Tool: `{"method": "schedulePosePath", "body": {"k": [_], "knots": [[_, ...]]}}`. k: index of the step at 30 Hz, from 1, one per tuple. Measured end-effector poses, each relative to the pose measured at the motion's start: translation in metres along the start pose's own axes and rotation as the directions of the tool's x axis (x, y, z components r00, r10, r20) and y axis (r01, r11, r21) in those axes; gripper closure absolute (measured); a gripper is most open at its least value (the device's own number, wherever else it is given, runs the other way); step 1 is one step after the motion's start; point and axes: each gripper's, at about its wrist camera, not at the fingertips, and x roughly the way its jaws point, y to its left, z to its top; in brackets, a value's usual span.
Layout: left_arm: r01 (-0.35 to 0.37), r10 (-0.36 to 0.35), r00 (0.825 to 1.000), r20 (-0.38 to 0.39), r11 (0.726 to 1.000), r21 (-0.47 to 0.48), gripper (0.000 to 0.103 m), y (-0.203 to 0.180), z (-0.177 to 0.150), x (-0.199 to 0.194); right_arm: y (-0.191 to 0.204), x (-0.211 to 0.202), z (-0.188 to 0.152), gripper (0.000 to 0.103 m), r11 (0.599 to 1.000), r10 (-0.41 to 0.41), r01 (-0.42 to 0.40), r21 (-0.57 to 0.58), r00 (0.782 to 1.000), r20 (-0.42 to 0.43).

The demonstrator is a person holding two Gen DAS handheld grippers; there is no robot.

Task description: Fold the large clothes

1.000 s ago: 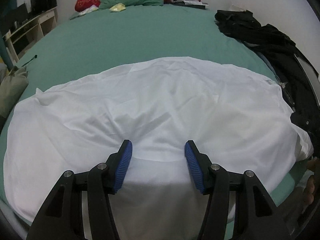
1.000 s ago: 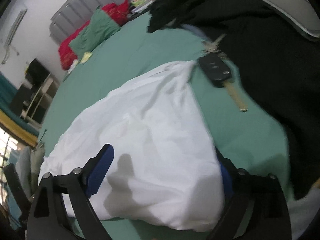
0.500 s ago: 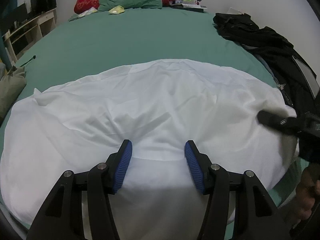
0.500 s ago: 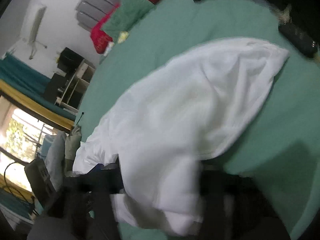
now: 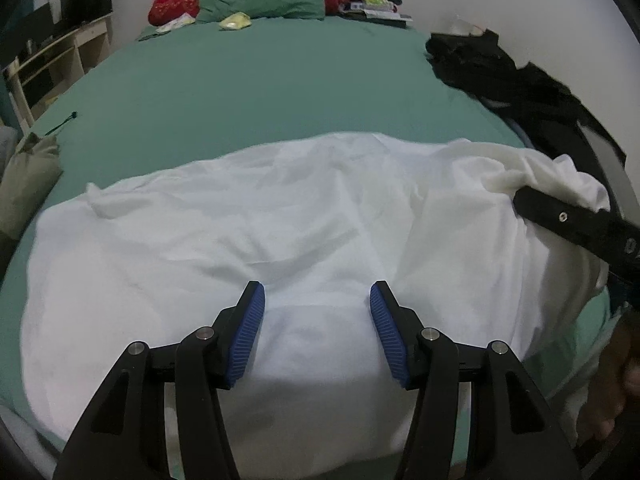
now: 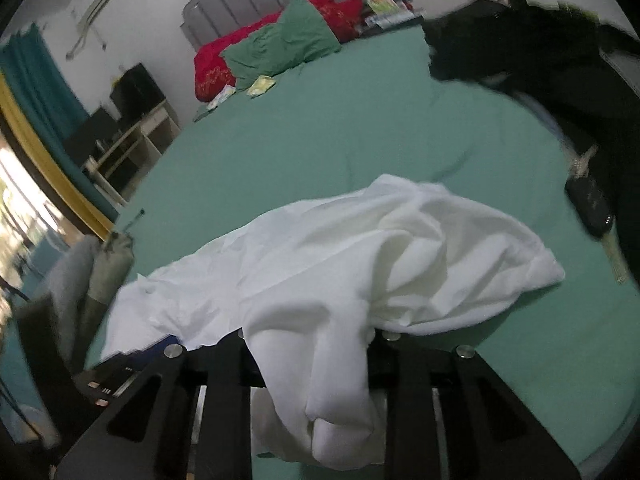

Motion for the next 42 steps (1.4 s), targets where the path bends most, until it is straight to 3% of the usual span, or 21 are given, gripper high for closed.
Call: {"method": "schedulePosePath", "body": {"k": [3,6,12,21,25,27,29,31,33,36,39,42], "knots": [[0.005,-0.005,1.000,0.023,1.000,0.000,0.045,0.026,-0.001,-0.020,0.019,-0.004,0.000,0.078,0.994,-0.067,0.067,-0.083,0.998,0.007],[-0.040,0.040,0.999,0.031,0.999,0.009,0.045,0.054,-0.003,-0.032,0.041,-0.008,0.003,0.078,0.982,-0.108,0.110,-0.156,0.994,0.019],[-0.065,0.068,0.996,0.052,0.996,-0.059,0.045,0.117,-0.010,-0.053,0.102,-0.007,0.002,0.078,0.943,-0.128,0.131,-0.307,0.991,0.028],[-0.093,0.104,0.993,0.059,0.982,-0.164,0.045,0.184,-0.029,-0.065,0.191,0.040,-0.028,0.077,0.893,-0.073,0.025,-0.450,0.993,-0.090],[-0.094,0.105,0.993,0.047,0.975,-0.200,0.045,0.205,-0.035,-0.068,0.221,0.068,-0.054,0.068,0.871,-0.076,-0.028,-0.491,0.979,-0.191],[-0.099,0.111,0.993,0.043,0.971,-0.219,0.045,0.216,-0.039,-0.070,0.226,0.072,-0.063,0.057,0.872,-0.064,-0.055,-0.487,0.972,-0.224],[-0.103,0.115,0.993,0.035,0.963,-0.249,0.045,0.231,-0.043,-0.074,0.231,0.073,-0.067,0.025,0.881,0.019,-0.144,-0.451,0.963,-0.270],[-0.099,0.111,0.993,0.027,0.953,-0.286,0.045,0.245,-0.046,-0.078,0.236,0.071,-0.070,0.016,0.881,0.169,-0.305,-0.362,0.917,-0.361],[-0.095,0.108,0.994,0.024,0.945,-0.314,0.045,0.253,-0.047,-0.080,0.244,0.069,-0.073,0.014,0.855,0.223,-0.373,-0.359,0.891,-0.395],[-0.098,0.119,0.992,0.039,0.931,-0.352,0.045,0.270,-0.046,-0.089,0.249,0.063,-0.079,0.014,0.841,0.224,-0.396,-0.369,0.875,-0.430],[-0.106,0.132,0.990,0.049,0.927,-0.361,0.045,0.274,-0.040,-0.096,0.258,0.044,-0.081,0.014,0.817,0.234,-0.415,-0.401,0.873,-0.427],[-0.059,0.080,0.996,0.050,0.941,-0.332,0.045,0.263,-0.024,-0.097,0.259,0.007,-0.080,0.014,0.762,0.245,-0.410,-0.502,0.899,-0.364]]}}
